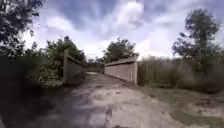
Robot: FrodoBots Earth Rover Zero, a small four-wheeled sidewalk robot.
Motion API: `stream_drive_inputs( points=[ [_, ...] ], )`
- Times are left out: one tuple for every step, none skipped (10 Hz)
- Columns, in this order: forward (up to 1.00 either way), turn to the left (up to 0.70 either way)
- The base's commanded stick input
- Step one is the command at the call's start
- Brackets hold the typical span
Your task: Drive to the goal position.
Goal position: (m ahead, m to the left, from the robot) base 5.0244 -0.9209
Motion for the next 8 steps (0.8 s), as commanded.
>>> stream_drive_inputs(
  points=[
    [1.0,0.0],
    [1.0,0.0],
    [1.0,0.0],
    [1.0,0.0],
    [1.0,0.0],
    [1.0,0.0],
    [1.0,0.0],
    [1.0,0.0]
  ],
)
